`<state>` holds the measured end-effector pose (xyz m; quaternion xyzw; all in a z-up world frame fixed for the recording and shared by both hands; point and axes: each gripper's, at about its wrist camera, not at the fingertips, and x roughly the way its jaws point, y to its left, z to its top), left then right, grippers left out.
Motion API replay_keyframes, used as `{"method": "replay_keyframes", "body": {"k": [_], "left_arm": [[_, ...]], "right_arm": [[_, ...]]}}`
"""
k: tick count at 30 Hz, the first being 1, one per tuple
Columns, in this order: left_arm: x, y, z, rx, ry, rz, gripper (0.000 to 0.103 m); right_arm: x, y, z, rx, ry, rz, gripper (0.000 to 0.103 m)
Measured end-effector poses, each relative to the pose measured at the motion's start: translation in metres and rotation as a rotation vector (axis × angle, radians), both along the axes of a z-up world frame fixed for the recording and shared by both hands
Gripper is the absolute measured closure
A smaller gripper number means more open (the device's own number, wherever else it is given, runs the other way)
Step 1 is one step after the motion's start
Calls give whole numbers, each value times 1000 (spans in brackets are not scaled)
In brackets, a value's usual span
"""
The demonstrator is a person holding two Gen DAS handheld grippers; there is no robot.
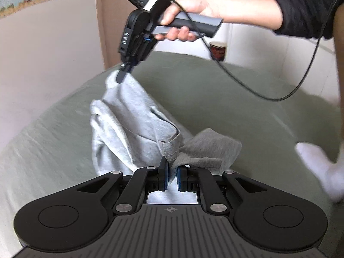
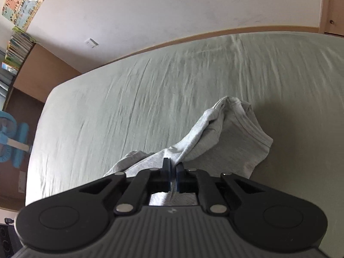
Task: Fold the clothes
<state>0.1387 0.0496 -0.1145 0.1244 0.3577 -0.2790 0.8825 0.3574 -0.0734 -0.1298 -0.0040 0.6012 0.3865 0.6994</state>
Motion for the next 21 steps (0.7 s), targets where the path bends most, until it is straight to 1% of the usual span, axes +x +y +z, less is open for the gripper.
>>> {"method": "replay_keyframes", "body": {"k": [1, 2, 5, 7, 9, 10, 12, 13, 15, 17, 18, 19, 21], "left_arm": [[-1, -6, -5, 51, -15, -25, 95], [-1, -9, -9, 87, -26, -38, 95], [-2, -13, -17, 147, -47, -39, 95], [-6, -17, -24, 211, -63, -57, 94], [-12, -20, -29, 289, -77, -91, 84], [-14, -20, -29, 310, -77, -96, 81], [-18, -15, -24, 323, -83, -82, 66], [-21, -10, -17, 324, -95, -66, 64], [-26, -3, -6, 326, -111, -38, 63], [-28, 1, 6, 304, -117, -15, 62], [-25, -2, 11, 291, -123, -18, 62], [-22, -6, 22, 275, -136, -29, 62], [-17, -15, 30, 268, -157, -53, 60]], "right_arm": [[-1, 1, -1, -14, -12, 9, 97], [0, 4, -4, -35, -27, 20, 97], [-4, 17, -35, -104, -52, 38, 97], [-7, 21, -45, -124, -60, 42, 95], [-12, 24, -53, -135, -69, 56, 94], [-14, 25, -54, -140, -80, 63, 94], [-16, 25, -54, -140, -88, 67, 94], [-15, 24, -53, -136, -85, 65, 94], [-15, 23, -51, -129, -78, 60, 94], [-15, 22, -49, -124, -73, 56, 94], [-15, 22, -48, -122, -72, 54, 94], [-15, 21, -48, -121, -71, 53, 94], [-16, 21, -46, -118, -66, 51, 93]]}}
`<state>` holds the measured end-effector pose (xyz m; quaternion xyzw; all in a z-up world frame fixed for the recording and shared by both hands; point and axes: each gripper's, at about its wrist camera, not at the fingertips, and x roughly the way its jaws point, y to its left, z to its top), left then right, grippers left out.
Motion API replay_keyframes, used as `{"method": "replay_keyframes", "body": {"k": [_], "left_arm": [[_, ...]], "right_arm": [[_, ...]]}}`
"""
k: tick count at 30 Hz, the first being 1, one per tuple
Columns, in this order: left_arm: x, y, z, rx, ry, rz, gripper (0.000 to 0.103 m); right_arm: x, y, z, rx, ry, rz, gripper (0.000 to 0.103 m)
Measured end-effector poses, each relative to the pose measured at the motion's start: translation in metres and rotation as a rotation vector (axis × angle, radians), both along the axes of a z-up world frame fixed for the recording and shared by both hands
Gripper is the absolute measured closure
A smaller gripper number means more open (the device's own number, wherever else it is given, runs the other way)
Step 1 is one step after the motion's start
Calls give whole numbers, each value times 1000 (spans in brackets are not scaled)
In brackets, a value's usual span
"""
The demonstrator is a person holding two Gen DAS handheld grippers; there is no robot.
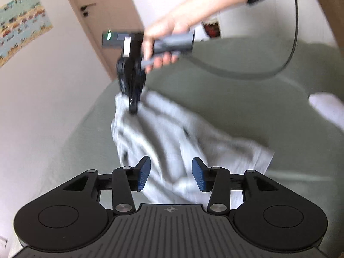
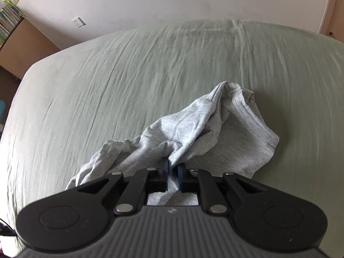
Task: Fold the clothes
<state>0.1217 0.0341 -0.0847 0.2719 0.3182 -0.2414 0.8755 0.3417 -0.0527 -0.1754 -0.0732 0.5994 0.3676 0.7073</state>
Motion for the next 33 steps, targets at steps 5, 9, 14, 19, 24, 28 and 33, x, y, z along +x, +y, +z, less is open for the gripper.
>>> {"method": "replay_keyframes", "body": {"k": [5, 9, 14, 19, 24, 28, 33], "left_arm": [[20, -33, -12, -5, 56, -69, 53], [27, -45, -43, -9, 141, -62, 54], [17, -43, -71, -34, 265, -44, 54], [-6, -38, -61, -22, 266, -49, 54], [1, -15, -26, -77, 212, 109, 53], [-4, 1, -18, -89, 220, 176, 53], [-14, -2, -35, -26, 259, 199, 54]], "right_arm": [[3, -7, 8, -5, 1, 5, 92], [1, -11, 9, -10, -4, 0, 91], [-1, -17, 6, -19, -8, -15, 86], [3, -22, 9, -11, -3, -33, 71], [-6, -52, 47, 114, -22, -63, 56], [-68, -83, 58, 289, 129, 23, 56], [-147, -101, 27, 260, 253, 94, 64]]}}
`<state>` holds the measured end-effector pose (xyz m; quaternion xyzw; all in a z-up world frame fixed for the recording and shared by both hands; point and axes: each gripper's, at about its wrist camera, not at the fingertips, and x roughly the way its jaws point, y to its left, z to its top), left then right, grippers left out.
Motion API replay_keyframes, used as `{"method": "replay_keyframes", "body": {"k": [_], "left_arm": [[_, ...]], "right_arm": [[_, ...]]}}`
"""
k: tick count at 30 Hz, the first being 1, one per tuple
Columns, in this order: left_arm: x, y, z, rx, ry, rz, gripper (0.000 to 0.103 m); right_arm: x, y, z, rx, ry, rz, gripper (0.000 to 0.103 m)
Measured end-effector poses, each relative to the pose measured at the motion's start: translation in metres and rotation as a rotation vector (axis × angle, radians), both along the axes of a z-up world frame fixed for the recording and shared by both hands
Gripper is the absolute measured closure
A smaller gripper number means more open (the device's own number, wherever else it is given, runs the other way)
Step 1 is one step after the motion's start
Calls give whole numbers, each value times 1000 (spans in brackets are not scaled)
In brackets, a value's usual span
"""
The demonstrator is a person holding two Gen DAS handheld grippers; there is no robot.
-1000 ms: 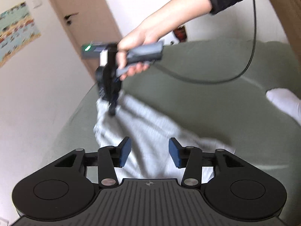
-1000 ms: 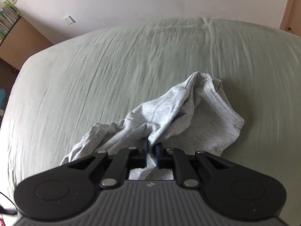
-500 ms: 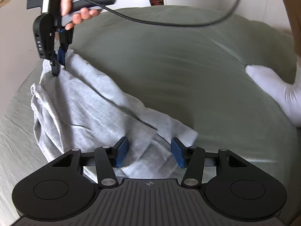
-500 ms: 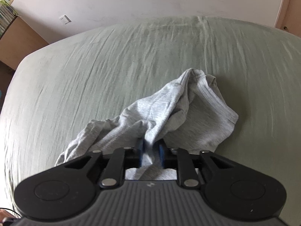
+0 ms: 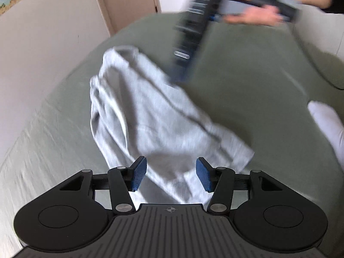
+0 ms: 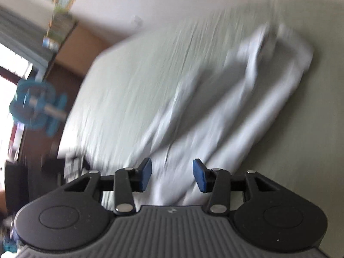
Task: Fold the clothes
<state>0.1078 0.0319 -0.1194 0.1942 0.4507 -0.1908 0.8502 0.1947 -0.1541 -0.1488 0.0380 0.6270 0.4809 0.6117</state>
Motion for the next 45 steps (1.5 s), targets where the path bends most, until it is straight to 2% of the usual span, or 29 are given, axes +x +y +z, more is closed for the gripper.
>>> {"method": "replay_keyframes", "body": {"k": [3, 8, 14, 17, 18, 22, 28, 32, 36, 37, 38, 39, 40, 41, 42, 44, 45], "left_arm": [[-3, -5, -4, 17, -14, -2, 54], [-2, -10, -9, 47, -18, -29, 55], [-11, -10, -7, 95, -13, -79, 55], [-11, -6, -9, 94, 4, -105, 55], [-11, -6, -10, 94, 7, -118, 55], [-17, -9, -9, 113, -14, -197, 55], [-16, -19, -2, 229, -47, -338, 55], [-17, -17, -1, 253, -43, -384, 55], [-21, -20, -13, 306, -21, -434, 55], [-21, -20, -15, 303, -19, -431, 55], [-21, -20, -18, 295, -17, -425, 55], [-19, -20, -18, 289, -18, -422, 56], [-15, -20, -18, 282, -17, -419, 61], [-12, -19, -19, 271, -13, -412, 76], [-9, -18, -19, 261, -7, -407, 85], [-7, -17, -17, 242, 3, -399, 93], [-7, -16, -14, 237, -1, -399, 93]], "right_arm": [[-38, -7, -17, -20, 39, 7, 69], [-58, 0, -11, -22, -6, -20, 72], [-94, 17, 7, -79, -360, 198, 72], [-103, 17, 9, -97, -459, 285, 72], [-105, 18, 8, -98, -466, 292, 72], [-118, 21, 7, -103, -579, 393, 72], [-143, 35, 9, -105, -726, 514, 72], [-152, 39, 11, -110, -753, 565, 72], [-153, 45, 1, -143, -785, 573, 72], [-151, 45, 1, -140, -771, 563, 75], [-149, 46, 1, -138, -758, 553, 85], [-149, 47, 0, -138, -755, 551, 88], [-147, 48, 1, -137, -742, 546, 89], [-146, 48, 1, -136, -737, 544, 91], [-146, 47, 3, -128, -731, 542, 92], [-144, 46, 7, -112, -718, 535, 94], [-144, 45, 10, -104, -711, 530, 95]]}}
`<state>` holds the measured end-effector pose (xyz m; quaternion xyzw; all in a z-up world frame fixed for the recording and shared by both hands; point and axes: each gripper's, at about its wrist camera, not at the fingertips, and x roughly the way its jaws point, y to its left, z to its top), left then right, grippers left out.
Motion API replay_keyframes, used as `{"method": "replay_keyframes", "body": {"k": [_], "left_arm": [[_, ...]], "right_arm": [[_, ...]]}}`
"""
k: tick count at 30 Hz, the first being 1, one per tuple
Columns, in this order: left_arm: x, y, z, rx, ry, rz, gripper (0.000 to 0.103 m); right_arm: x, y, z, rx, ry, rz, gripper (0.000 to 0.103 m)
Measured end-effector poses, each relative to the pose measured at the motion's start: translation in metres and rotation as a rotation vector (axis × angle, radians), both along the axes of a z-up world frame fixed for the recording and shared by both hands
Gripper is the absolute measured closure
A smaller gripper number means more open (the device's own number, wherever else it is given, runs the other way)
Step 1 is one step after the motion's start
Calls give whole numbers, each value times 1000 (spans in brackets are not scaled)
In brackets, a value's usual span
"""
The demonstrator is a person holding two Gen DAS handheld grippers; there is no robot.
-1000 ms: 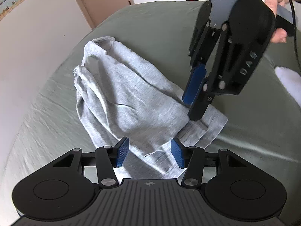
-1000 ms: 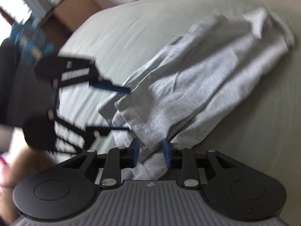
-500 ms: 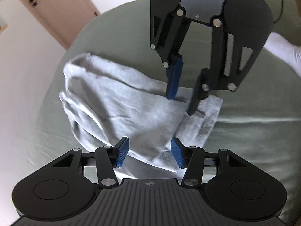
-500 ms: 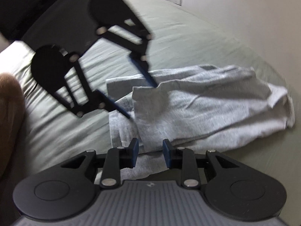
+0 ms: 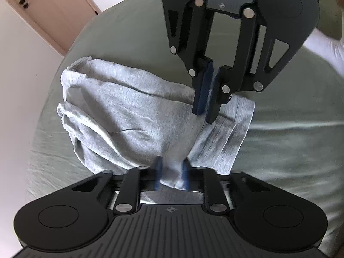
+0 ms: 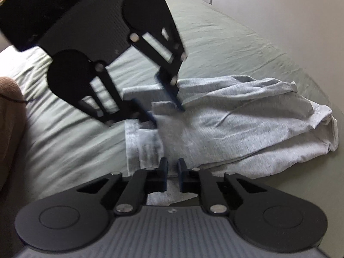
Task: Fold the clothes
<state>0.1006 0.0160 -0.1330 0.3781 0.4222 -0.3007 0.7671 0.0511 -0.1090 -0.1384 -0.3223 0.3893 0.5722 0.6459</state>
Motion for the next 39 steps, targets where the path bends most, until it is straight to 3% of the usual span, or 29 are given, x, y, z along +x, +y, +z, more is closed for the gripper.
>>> {"method": "replay_keyframes", "body": {"k": [5, 12, 13, 14, 16, 21, 22, 24, 25, 26, 28, 33, 39], "left_arm": [[-2, 3, 10, -13, -5, 2, 94], [-3, 1, 14, -44, -14, 7, 96], [-3, 1, 15, -47, -14, 12, 96], [-2, 1, 16, -48, -14, 15, 96], [-2, 1, 17, -46, -14, 17, 96], [-1, 1, 22, -60, -11, 23, 96], [-1, 1, 23, -64, -12, 23, 96], [0, 0, 25, -70, -11, 24, 96], [0, 0, 25, -73, -11, 23, 96], [-1, 0, 26, -77, -9, 24, 96], [-3, 1, 27, -86, -4, 27, 96], [-9, 2, 23, -100, 30, 28, 96], [-12, 2, -6, -74, 82, 46, 93]], "right_arm": [[2, -5, 19, 35, 74, -5, 100], [-8, -8, 17, 38, 74, 6, 99], [-10, -9, 17, 45, 37, 8, 91], [-14, -9, 17, 50, -16, 12, 70], [-17, -11, 17, 71, -56, 23, 51], [-15, -5, 5, 66, -67, 16, 51], [-16, -3, 3, 64, -70, 15, 51], [-14, 0, -3, 58, -65, 4, 61], [-14, 0, -4, 59, -54, 0, 77], [-10, 1, -4, 56, -30, -12, 87], [-8, 0, -1, 63, -19, -17, 98], [-8, -1, 2, 45, 44, -7, 99], [-14, 10, -22, 0, 52, 23, 99]]}}
